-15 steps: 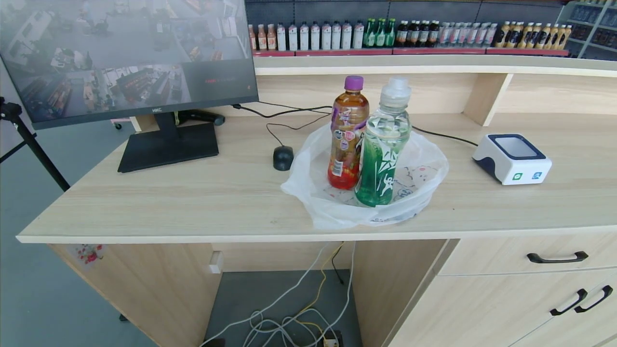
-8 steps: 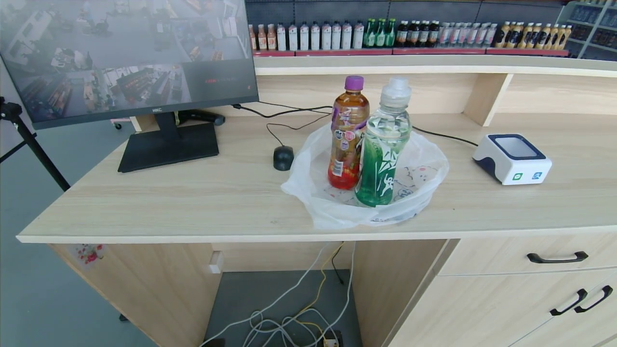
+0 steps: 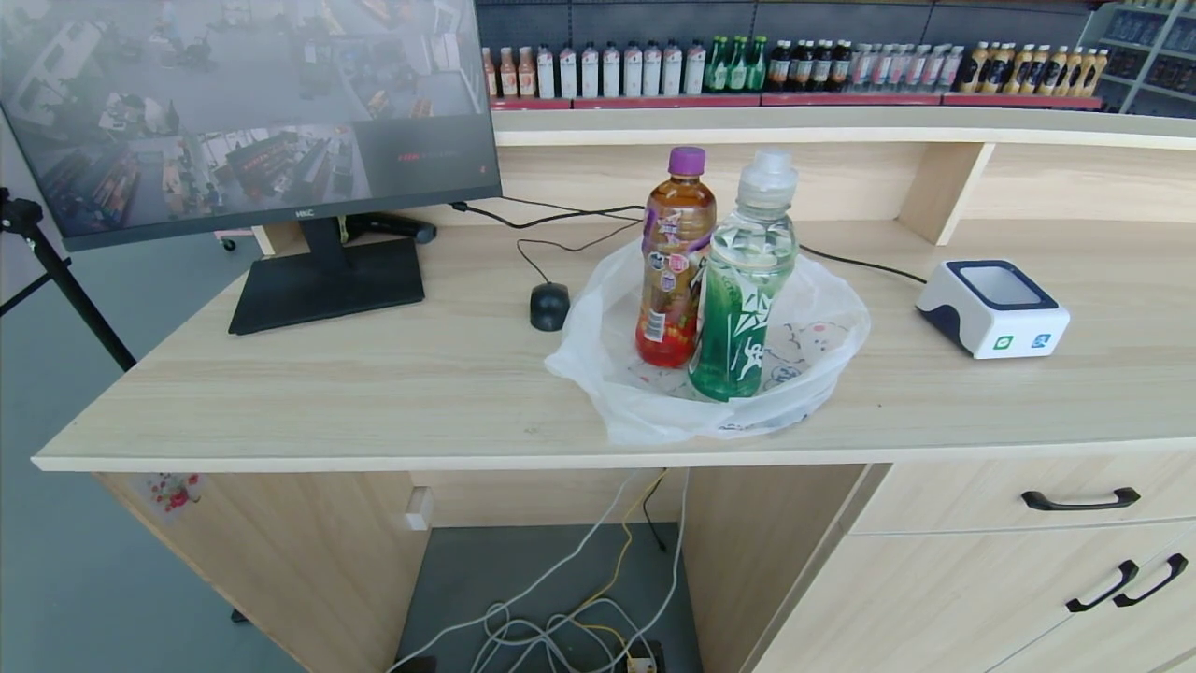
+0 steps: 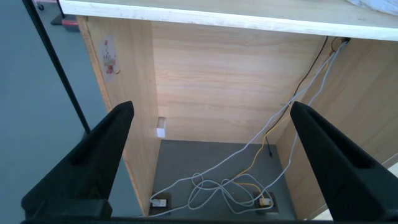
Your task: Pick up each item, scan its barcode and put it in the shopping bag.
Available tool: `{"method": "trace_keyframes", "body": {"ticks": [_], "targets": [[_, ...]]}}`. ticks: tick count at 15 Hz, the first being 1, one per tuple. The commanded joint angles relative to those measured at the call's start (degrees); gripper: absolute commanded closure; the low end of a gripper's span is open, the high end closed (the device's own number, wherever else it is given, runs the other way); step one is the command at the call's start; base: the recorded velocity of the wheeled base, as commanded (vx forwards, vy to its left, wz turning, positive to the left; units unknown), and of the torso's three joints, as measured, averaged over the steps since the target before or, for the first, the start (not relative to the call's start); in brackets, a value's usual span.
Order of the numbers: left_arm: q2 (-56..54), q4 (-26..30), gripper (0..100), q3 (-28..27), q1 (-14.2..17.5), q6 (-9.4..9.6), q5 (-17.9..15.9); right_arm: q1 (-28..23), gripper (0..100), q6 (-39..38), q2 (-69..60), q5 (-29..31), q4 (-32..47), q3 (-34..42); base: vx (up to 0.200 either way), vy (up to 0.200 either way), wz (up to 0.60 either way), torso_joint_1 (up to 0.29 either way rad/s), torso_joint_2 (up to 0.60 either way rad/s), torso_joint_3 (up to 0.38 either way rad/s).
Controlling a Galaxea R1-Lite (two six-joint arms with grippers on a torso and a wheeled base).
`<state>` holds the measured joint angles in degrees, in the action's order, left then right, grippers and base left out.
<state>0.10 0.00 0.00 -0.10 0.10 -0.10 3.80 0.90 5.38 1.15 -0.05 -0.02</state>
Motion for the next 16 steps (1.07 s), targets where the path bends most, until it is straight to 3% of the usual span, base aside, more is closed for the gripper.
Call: {"method": "trace_keyframes", "body": {"ticks": [1, 8, 16], "targets": [[0.0, 0.0, 0, 0.0, 0.0, -0.01, 0.0, 0.9, 0, 0.1, 0.2, 0.0, 0.0, 0.0, 0.0, 0.0, 0.0, 0.0, 0.0, 0.0], [0.0, 0.0, 0, 0.0, -0.1, 0.08, 0.0, 1.0, 0, -1.3, 0.0, 0.0, 0.0, 0.0, -0.029, 0.0, 0.0, 0.0, 0.0, 0.0], [0.0, 0.0, 0, 0.0, -0.1, -0.01, 0.0, 1.0, 0, -1.3, 0.0, 0.0, 0.0, -0.1, 0.0, -0.2, 0.0, 0.004, 0.0, 0.003]]}}
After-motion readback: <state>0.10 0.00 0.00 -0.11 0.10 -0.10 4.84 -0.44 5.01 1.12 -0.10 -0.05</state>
